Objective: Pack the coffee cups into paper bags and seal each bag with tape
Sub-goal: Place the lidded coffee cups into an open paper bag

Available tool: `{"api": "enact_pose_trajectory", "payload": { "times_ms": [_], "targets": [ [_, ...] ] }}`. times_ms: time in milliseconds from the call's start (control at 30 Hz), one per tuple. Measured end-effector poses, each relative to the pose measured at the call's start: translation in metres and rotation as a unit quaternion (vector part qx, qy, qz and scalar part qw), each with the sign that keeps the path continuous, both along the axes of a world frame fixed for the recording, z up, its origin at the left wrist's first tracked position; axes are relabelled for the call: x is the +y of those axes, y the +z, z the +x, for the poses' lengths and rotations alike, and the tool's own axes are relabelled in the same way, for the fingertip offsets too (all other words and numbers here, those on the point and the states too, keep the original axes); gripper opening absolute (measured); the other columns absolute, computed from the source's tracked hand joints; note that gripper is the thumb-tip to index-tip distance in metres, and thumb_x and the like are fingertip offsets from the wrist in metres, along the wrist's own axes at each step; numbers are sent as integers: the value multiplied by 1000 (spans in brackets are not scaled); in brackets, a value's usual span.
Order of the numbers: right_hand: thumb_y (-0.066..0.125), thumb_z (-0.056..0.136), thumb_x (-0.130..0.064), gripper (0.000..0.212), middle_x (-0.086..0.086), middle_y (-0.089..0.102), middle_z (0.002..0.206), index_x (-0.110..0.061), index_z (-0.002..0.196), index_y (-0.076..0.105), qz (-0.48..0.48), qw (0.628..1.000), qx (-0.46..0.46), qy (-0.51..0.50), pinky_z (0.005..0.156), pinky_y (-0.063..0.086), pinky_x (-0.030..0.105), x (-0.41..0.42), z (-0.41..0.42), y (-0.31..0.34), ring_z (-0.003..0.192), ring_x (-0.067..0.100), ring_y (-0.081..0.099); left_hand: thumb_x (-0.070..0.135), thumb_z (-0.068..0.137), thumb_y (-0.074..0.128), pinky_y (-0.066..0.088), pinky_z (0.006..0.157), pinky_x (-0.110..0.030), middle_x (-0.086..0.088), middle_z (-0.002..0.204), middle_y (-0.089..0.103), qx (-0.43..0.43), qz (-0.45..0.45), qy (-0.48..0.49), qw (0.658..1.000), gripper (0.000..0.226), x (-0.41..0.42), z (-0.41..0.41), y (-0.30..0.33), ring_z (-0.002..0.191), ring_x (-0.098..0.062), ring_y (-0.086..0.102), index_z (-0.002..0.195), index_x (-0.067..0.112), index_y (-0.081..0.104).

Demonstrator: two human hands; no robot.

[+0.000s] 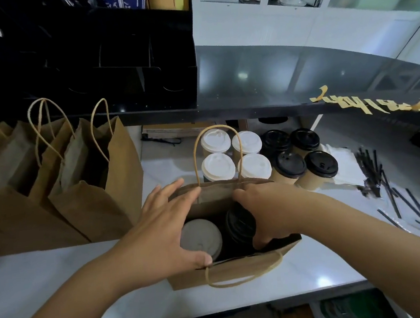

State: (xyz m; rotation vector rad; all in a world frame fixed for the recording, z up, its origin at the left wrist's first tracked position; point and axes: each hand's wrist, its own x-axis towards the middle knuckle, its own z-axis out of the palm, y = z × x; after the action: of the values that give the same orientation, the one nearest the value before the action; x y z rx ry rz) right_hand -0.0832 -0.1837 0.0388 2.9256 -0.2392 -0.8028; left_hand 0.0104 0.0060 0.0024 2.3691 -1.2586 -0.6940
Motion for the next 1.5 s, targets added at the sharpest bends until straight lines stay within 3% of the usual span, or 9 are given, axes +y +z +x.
{"api": "enact_pose_trajectory", "payload": {
  "times_ms": [167, 333, 500, 767, 967, 1033, 1133, 1267, 1500],
  "targets": [
    [77, 73, -41, 73, 3, 51, 116, -15, 129, 39, 37, 999, 14, -21, 64, 40, 26, -1, 1, -10, 87, 18, 48, 64, 63, 70, 16, 116, -38, 34, 141, -26, 4, -3, 0, 1000, 110, 2, 2, -2, 137, -2, -28, 144, 48, -4],
    [77, 75, -37, 85, 7, 49, 126, -13, 141, 29, 39, 998, 42, -28, 74, 45, 29, 2, 4, -20, 108, 25, 56, 63, 64, 70, 17, 116, -38, 36, 139, -27, 5, 2, -4, 1000, 109, 1, 2, -1, 137, -2, -26, 143, 49, -4],
    [77, 75, -39, 87, 7, 52, 125, -13, 142, 29, 19, 998, 52, -17, 85, 51, 34, 4, 11, -26, 108, 25, 57, 63, 65, 69, 15, 116, -38, 33, 142, -27, 0, 3, -9, 1000, 109, 2, 3, -2, 138, -3, -25, 144, 47, -5],
    [75, 76, -44, 77, 5, 59, 117, -14, 136, 36, -10, 999, 48, 5, 77, 49, 31, 6, 12, -29, 100, 23, 60, 63, 66, 68, 15, 115, -36, 33, 142, -26, -3, -6, -11, 1000, 107, 5, 3, -4, 137, -2, -26, 144, 47, -4],
    [76, 75, -40, 54, 3, 59, 109, -14, 116, 53, -9, 1000, 22, 14, 71, 50, 32, 12, 19, -18, 93, 22, 57, 63, 67, 68, 13, 116, -37, 33, 142, -25, -6, -8, -14, 1000, 107, 5, 4, -5, 138, -4, -26, 145, 45, -4],
    [72, 80, -36, 43, 2, 59, 101, -14, 114, 58, -19, 998, 50, 30, 67, 46, 32, 17, 23, -20, 84, 21, 53, 63, 67, 67, 15, 116, -38, 35, 140, -25, -6, -8, -15, 1000, 107, 5, 4, -6, 138, -4, -26, 145, 45, -4],
    [71, 80, -43, 46, 2, 56, 93, -14, 114, 59, -43, 994, 96, 38, 65, 43, 33, 17, 26, -22, 80, 23, 52, 65, 68, 66, 12, 116, -37, 34, 141, -25, -12, -15, -21, 1000, 106, 5, 4, -7, 137, -3, -28, 145, 45, -5],
    [70, 80, -47, 52, 6, 62, 111, -14, 118, 57, -36, 989, 141, 30, 72, 46, 34, 12, 30, -29, 98, 27, 60, 66, 67, 65, 13, 116, -37, 35, 140, -24, -12, -22, -23, 999, 105, 6, 5, -10, 137, -3, -27, 144, 46, -5],
    [70, 81, -45, 52, 4, 63, 114, -15, 121, 57, 4, 984, 178, 5, 91, 51, 43, 7, 33, -37, 102, 26, 60, 63, 70, 65, 12, 115, -37, 35, 140, -23, -18, -29, -27, 999, 103, 8, 4, -9, 137, -3, -26, 145, 45, -3]
  ]
}}
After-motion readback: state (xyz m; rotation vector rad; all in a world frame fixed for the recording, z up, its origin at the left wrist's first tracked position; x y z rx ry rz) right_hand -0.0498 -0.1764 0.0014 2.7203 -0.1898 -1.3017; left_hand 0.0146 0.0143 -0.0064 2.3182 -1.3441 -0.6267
